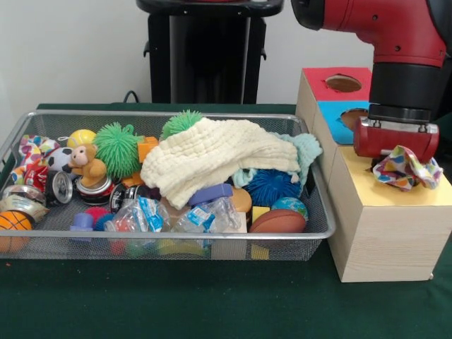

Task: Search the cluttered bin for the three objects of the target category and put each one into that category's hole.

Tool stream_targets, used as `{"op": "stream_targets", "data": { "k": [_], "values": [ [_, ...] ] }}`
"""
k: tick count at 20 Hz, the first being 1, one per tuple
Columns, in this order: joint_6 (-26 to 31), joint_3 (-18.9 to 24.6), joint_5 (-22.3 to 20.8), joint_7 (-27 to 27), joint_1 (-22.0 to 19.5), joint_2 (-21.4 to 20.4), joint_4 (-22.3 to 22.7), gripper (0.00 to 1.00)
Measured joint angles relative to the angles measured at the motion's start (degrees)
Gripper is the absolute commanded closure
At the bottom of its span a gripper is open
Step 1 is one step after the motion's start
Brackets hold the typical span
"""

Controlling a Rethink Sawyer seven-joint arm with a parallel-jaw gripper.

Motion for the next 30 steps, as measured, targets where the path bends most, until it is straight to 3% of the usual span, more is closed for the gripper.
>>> {"op": "stream_targets", "data": {
  "k": [1, 2, 21, 30],
  "values": [
    [0.3, -0.1, 0.0, 0.0, 0.1, -0.1, 0.0, 0.0],
    [1.4, -0.5, -0.1, 0.0, 0.1, -0.4, 0.2, 1.0],
    [2.2, -1.7, -0.1, 0.0, 0.7, -2.0, 1.7, 1.0],
    [9.2, -1.7, -0.2, 0.0, 0.4, -6.8, 3.7, 1.0]
  ]
}}
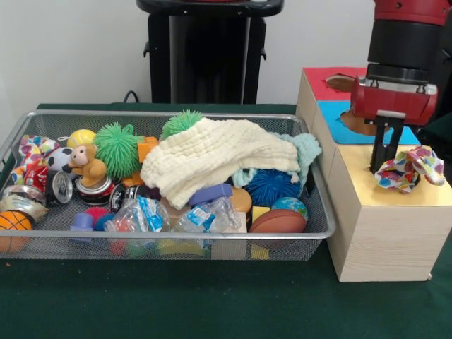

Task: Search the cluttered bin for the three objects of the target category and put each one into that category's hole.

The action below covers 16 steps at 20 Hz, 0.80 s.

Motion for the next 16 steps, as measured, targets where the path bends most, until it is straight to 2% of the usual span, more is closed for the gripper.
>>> {"op": "stream_targets", "data": {
  "k": [9, 16],
  "values": [
    [2.0, 0.5, -0.1, 0.0, -3.3, -3.4, 2.7, 1.0],
    [2.0, 3.7, 0.0, 0.0, -7.5, -4.1, 4.8, 1.0]
  ]
}}
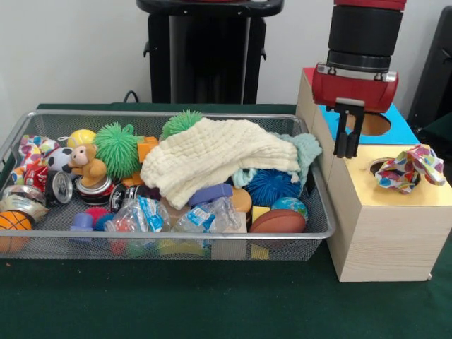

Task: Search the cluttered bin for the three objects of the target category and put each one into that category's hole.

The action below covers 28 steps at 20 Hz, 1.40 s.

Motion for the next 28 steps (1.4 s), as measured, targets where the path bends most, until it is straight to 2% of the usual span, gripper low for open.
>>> {"op": "stream_targets", "data": {
  "k": [7, 19, 28],
  "values": [
    [0.0, 1.6, 0.6, 0.0, 0.0, 0.0, 0.8, 1.0],
    [3.7, 1.4, 3.4, 0.0, 7.3, -0.8, 0.6, 1.0],
    [3.7, -1.8, 5.1, 0.0, 10.9, 1.1, -2.0, 1.0]
  ]
}}
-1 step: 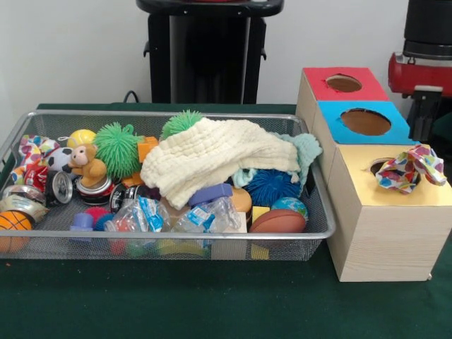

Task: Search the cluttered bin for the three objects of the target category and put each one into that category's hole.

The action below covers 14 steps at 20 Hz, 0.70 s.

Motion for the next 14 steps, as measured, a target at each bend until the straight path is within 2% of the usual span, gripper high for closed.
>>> {"op": "stream_targets", "data": {
  "k": [3, 8, 14],
  "values": [
    [-2.9, -1.5, 0.4, 0.0, 0.4, 2.1, -1.4, 1.0],
    [-5.4, -2.7, 1.2, 0.0, 0.9, 2.9, -2.2, 1.0],
    [-5.9, -3.1, 2.4, 0.0, 0.9, 3.6, -2.5, 1.0]
  ]
}}
